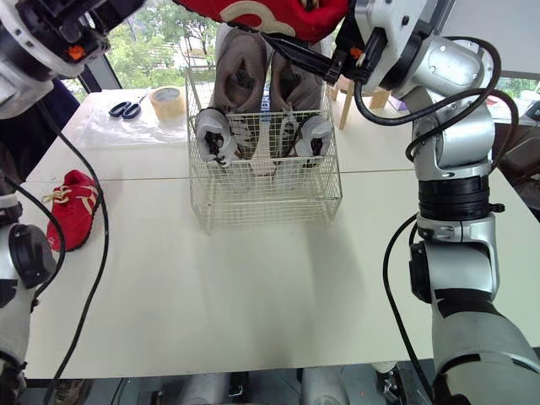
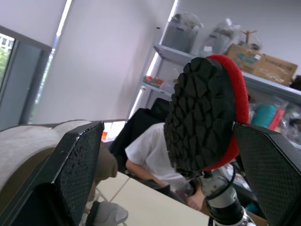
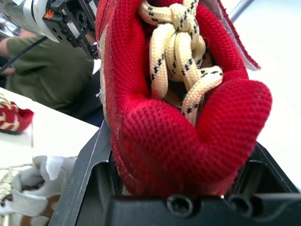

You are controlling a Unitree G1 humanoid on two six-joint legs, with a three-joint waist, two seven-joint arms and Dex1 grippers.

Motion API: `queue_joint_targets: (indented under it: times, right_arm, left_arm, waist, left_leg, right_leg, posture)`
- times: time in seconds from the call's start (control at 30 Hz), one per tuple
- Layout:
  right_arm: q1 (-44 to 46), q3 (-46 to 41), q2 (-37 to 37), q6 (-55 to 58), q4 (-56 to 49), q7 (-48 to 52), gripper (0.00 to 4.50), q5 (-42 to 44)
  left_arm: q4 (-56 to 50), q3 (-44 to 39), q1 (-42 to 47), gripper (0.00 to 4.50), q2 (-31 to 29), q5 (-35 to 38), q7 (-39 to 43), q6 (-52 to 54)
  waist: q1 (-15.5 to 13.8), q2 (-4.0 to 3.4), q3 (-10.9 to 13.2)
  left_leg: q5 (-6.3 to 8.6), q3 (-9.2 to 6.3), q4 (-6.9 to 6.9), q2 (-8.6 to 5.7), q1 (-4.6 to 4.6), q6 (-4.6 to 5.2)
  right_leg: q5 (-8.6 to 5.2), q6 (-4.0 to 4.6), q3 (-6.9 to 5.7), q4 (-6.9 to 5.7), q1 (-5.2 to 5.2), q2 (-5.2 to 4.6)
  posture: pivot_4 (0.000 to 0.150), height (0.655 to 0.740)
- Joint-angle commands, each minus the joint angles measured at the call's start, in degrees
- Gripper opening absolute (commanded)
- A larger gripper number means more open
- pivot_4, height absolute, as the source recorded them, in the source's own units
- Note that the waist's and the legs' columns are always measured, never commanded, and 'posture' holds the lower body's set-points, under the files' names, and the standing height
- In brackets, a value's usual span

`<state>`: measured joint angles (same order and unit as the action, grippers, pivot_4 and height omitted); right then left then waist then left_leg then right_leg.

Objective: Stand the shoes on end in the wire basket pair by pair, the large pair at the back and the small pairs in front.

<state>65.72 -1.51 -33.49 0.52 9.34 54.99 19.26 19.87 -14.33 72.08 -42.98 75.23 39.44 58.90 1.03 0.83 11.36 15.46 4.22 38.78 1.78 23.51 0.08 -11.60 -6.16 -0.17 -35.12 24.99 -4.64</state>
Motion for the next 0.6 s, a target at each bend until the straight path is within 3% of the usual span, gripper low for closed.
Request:
queue_joint_targets:
  times: [0.03, 0.23, 0.6]
  right_arm:
    - [1.08, 0.54, 1.38, -1.53, -0.94, -0.43, 2.09, -0.91]
    - [1.47, -2.94, 3.32, 1.57, 0.12, -2.95, 2.09, 2.36]
    - [0.43, 1.48, 4.10, -3.88, 0.89, -1.96, 2.09, -3.45]
  left_arm:
    - [-1.74, -0.12, 1.40, 4.50, 0.38, -1.53, 4.03, 2.15]
    - [-0.56, -3.83, -0.10, 4.50, -0.20, -4.61, 4.32, 1.55]
    - [-1.56, -5.51, 2.83, 4.50, 3.67, -5.39, 2.55, 3.49]
  waist:
    - [0.16, 0.00, 0.00]
    - [0.08, 0.00, 0.00]
    - [-0.10, 0.00, 0.00]
  left_leg:
    - [0.00, 0.01, -0.01, 0.01, 0.00, 0.00]
    - [-0.01, 0.03, -0.03, 0.02, 0.00, -0.02]
    - [-0.01, 0.02, 0.02, 0.00, 0.05, -0.03]
  right_leg:
    - [0.00, 0.00, 0.00, 0.00, 0.02, 0.00]
    - [0.00, 0.00, 0.02, -0.06, 0.08, 0.00]
    - [0.01, 0.00, 0.02, -0.06, 0.08, -0.03]
  posture:
    - [0.150, 0.7400]
    - [0.150, 0.7400]
    - [0.150, 0.7400]
